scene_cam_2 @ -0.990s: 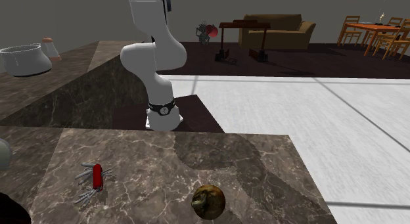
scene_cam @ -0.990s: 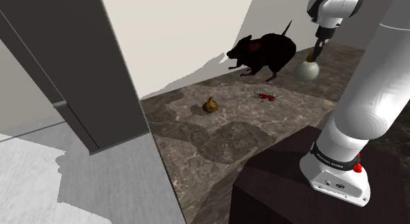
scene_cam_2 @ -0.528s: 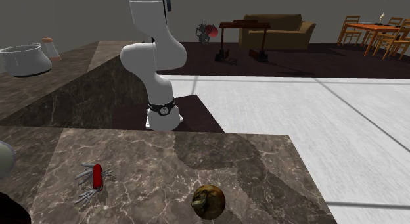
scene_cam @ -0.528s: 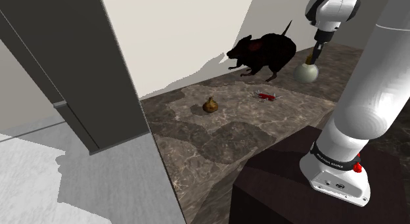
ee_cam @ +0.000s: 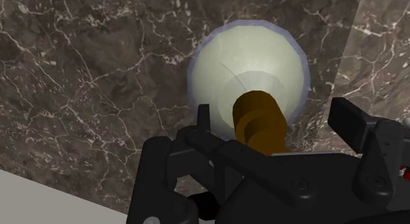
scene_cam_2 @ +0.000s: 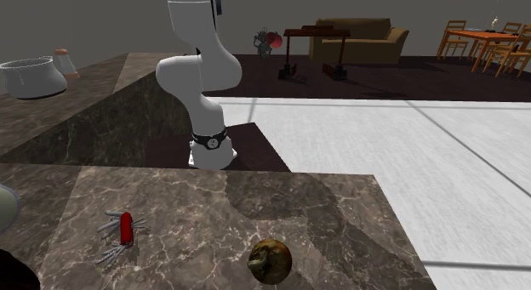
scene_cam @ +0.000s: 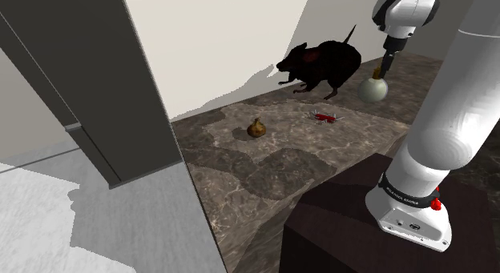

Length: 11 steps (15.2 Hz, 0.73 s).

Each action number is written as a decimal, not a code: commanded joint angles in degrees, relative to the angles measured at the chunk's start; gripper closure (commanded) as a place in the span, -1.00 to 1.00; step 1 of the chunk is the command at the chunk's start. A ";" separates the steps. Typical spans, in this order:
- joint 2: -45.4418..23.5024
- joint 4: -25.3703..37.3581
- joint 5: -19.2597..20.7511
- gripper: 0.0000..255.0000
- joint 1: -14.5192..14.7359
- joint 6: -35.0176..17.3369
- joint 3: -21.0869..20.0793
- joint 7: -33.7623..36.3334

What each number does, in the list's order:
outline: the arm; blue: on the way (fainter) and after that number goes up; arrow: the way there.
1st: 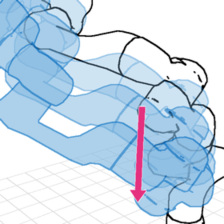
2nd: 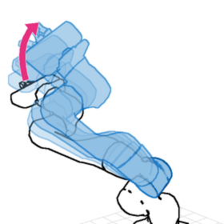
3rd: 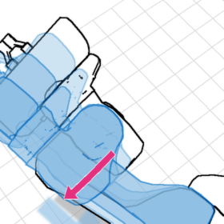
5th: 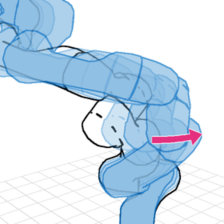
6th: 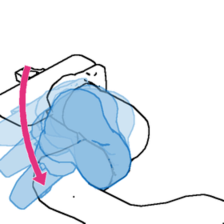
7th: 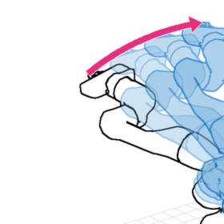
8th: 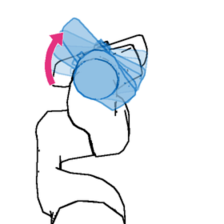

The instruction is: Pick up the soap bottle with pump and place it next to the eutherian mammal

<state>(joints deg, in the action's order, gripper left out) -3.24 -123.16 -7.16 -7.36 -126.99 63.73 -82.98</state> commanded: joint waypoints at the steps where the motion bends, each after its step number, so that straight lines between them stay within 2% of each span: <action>1: 2.15 0.83 2.53 -1.00 0.57 1.65 0.29 1.80; 4: 7.39 3.66 8.27 -1.00 1.10 6.68 -0.23 5.93; 11: 7.36 3.66 8.23 -1.00 0.84 6.68 -0.47 5.90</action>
<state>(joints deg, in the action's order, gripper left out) 4.08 -119.50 1.02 -6.51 -120.32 63.27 -77.11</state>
